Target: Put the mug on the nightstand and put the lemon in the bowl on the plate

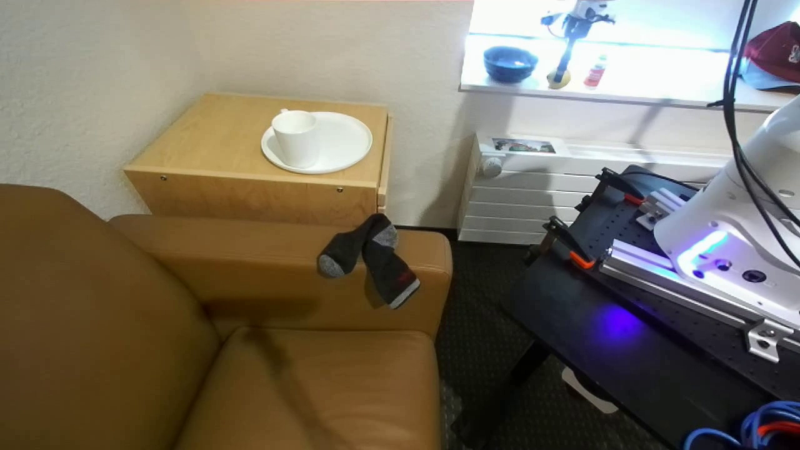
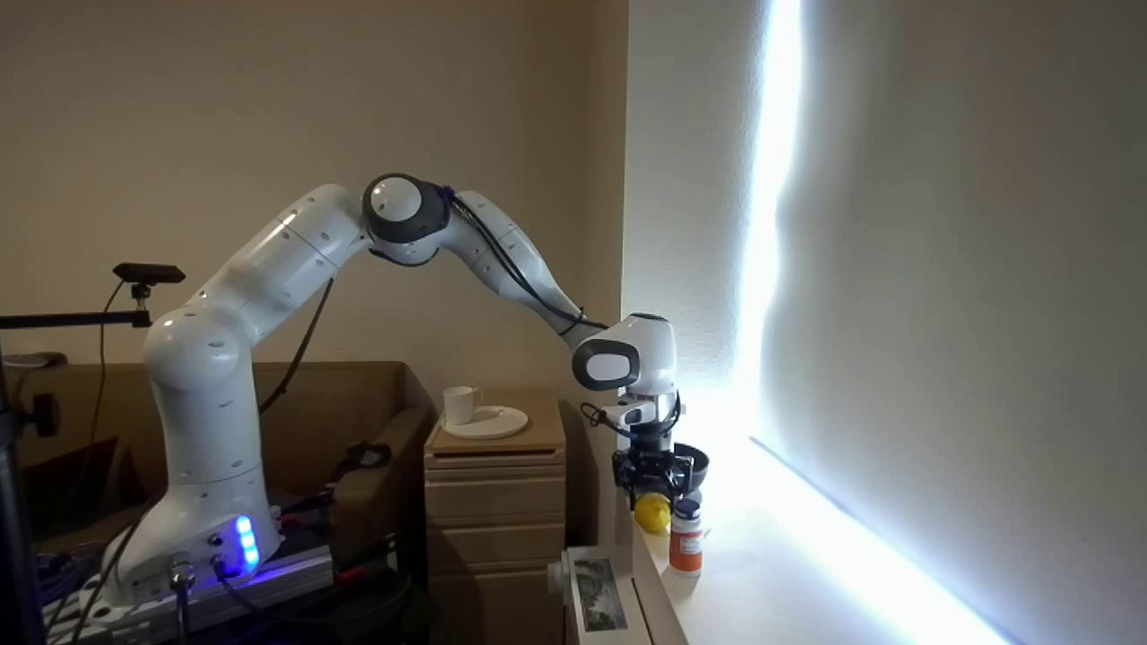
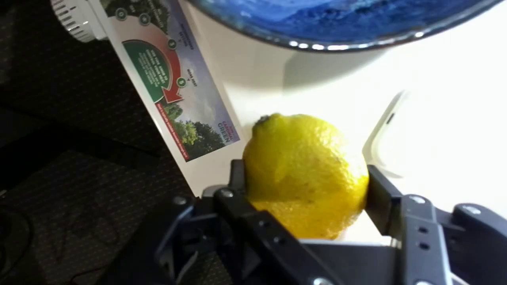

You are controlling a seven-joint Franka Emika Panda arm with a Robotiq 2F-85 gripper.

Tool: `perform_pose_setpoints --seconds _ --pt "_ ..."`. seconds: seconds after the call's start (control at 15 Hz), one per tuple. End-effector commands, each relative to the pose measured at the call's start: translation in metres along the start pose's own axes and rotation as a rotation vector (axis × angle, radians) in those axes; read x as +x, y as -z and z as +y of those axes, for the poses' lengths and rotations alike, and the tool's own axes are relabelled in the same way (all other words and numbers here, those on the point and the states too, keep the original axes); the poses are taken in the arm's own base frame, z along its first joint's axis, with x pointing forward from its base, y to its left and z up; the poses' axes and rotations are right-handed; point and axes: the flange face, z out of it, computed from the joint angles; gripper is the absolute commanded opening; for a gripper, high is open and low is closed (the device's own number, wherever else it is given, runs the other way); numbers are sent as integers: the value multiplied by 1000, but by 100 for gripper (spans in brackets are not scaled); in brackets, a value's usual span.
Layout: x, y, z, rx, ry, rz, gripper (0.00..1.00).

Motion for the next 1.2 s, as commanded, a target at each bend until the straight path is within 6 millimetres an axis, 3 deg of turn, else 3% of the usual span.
perform_pose_setpoints --seconds 0.0,0.27,0.53,0.67,0.93,1.13 --pt "-1 -8 -27 47 -111 -26 47" --pt "-6 -24 -41 60 -191 -17 47" --pt "-12 -21 -47 24 -215 -31 47" --pt "-10 -17 -51 -2 -214 -43 93" --pt "4 5 -59 -48 -222 -90 100" --pt "16 30 -64 -33 -190 -126 100"
